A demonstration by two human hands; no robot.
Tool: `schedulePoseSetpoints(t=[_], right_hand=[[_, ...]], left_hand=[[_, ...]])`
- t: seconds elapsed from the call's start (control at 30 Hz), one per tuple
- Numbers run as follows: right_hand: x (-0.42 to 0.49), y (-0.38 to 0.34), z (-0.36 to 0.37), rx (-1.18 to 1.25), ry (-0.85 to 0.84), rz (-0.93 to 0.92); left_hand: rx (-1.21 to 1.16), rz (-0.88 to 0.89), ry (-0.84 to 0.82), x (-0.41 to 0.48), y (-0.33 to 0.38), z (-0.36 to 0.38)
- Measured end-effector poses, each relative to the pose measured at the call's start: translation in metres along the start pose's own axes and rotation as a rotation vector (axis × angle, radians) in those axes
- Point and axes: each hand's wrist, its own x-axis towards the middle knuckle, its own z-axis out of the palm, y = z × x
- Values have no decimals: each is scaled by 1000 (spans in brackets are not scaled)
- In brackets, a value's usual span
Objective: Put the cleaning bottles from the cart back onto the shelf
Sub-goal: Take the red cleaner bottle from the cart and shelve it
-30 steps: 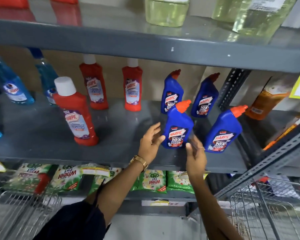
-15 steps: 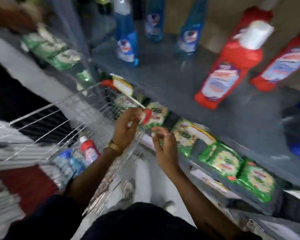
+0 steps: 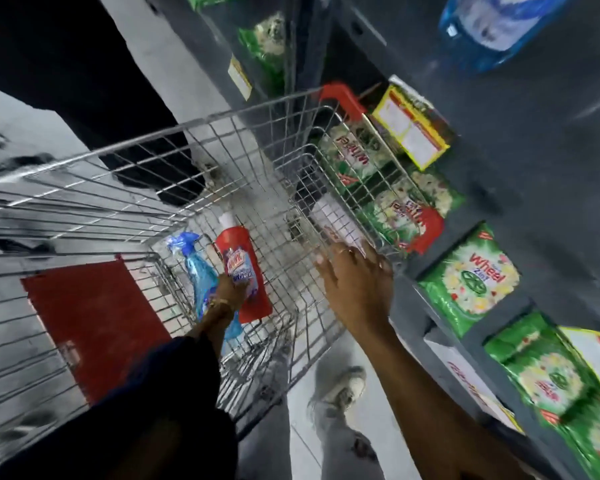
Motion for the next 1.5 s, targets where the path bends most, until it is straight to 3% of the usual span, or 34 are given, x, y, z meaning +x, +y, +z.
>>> schedulePoseSetpoints(t=[0.2, 0.3, 0.43, 0.6, 0.67, 0.8, 0.87, 1.0, 1.13, 1.3, 1.5], right_hand=[[3, -1, -1, -4, 35, 0], [2, -2, -2, -4, 41, 2], [1, -6, -5, 93, 61, 7], [-3, -5, -16, 160, -13, -29], [-7, -4, -31, 349, -74, 19], [-28, 4, -84, 1144, -246, 288], [-44, 16, -110, 1447, -308, 303], [-97, 60, -151, 1552, -129, 256], [-154, 113, -169, 1551, 18, 319], [-209, 161, -183, 1478, 187, 378], [-246, 212, -199, 1459, 400, 385]], left_hand=[[-309, -123, -136, 13, -6, 5], [-427, -178, -88, 6, 4, 11], [-341, -98, 0, -14, 25, 14], [-576, 110, -202, -70, 54, -10], [-659, 259, -275, -108, 71, -24], [-612, 558, -437, -192, 105, -50], [-591, 655, -510, -229, 119, -51], [-461, 750, -628, -300, 136, -27], [-268, 744, -753, -343, 139, 13], [-183, 753, -854, -377, 146, 66], [-121, 899, -956, -416, 166, 121]])
